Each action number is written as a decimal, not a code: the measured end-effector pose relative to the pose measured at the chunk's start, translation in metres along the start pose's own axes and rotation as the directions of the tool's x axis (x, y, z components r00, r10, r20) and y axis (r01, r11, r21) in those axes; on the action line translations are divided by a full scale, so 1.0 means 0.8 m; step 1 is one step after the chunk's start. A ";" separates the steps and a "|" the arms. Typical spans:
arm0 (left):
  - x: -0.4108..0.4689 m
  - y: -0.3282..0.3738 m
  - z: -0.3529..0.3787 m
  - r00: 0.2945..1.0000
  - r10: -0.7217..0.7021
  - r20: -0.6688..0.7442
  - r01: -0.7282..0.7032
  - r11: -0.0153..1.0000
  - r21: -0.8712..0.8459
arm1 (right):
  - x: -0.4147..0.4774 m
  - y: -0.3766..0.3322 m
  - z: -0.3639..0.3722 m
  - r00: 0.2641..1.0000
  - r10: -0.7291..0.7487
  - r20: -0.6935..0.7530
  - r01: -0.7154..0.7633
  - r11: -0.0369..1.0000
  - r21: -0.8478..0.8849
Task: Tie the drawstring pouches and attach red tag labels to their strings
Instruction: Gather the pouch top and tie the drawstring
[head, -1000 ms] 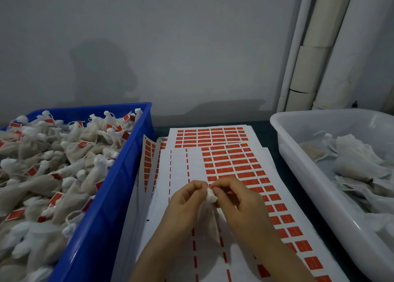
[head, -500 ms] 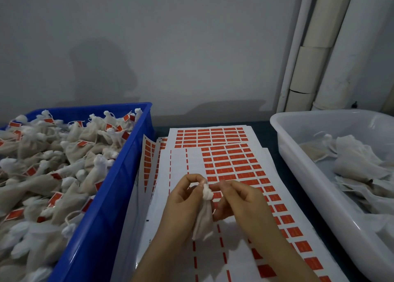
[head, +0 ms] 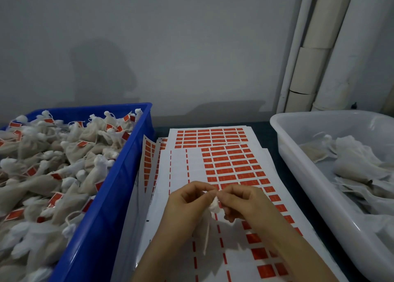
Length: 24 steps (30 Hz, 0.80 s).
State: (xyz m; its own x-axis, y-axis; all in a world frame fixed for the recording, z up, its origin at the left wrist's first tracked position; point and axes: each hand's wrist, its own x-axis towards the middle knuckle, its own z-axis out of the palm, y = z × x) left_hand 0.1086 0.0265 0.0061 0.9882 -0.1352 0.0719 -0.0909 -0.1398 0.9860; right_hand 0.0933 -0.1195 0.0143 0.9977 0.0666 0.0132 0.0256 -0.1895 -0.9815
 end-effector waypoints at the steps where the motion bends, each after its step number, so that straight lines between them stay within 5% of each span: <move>1: -0.001 0.001 0.000 1.000 -0.015 0.005 0.016 1.000 -0.005 | 0.000 0.000 -0.001 1.000 -0.006 0.007 0.006 1.000 0.000; 10: 0.002 0.007 -0.002 0.984 -0.173 0.039 0.178 0.955 -0.236 | 0.009 -0.004 0.008 0.982 0.131 -0.139 -0.140 0.989 -0.057; 14: 0.002 0.006 -0.004 0.960 -0.216 0.176 0.264 0.908 -0.324 | 0.014 -0.024 0.013 0.877 0.480 0.000 -0.464 0.847 0.257; 18: -0.003 0.005 -0.001 0.957 -0.140 0.253 0.197 0.955 -0.221 | 0.001 -0.019 0.005 0.908 0.403 0.112 -0.394 0.732 0.556; 20: -0.001 0.004 0.002 0.965 -0.149 0.216 0.195 0.958 -0.210 | 0.005 -0.013 0.002 0.899 0.432 0.075 -0.400 0.737 0.545; 24: -0.001 0.006 0.000 0.979 -0.146 0.144 0.176 0.960 -0.220 | 0.007 -0.004 0.002 0.957 0.277 -0.083 -0.261 0.951 0.166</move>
State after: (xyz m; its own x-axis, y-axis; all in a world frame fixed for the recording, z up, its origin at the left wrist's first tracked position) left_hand 0.1076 0.0262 0.0107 0.9626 -0.2533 -0.0956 0.1137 0.0578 0.9918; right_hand 0.0990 -0.1173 0.0174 0.9673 -0.0705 -0.2438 -0.2467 -0.0350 -0.9685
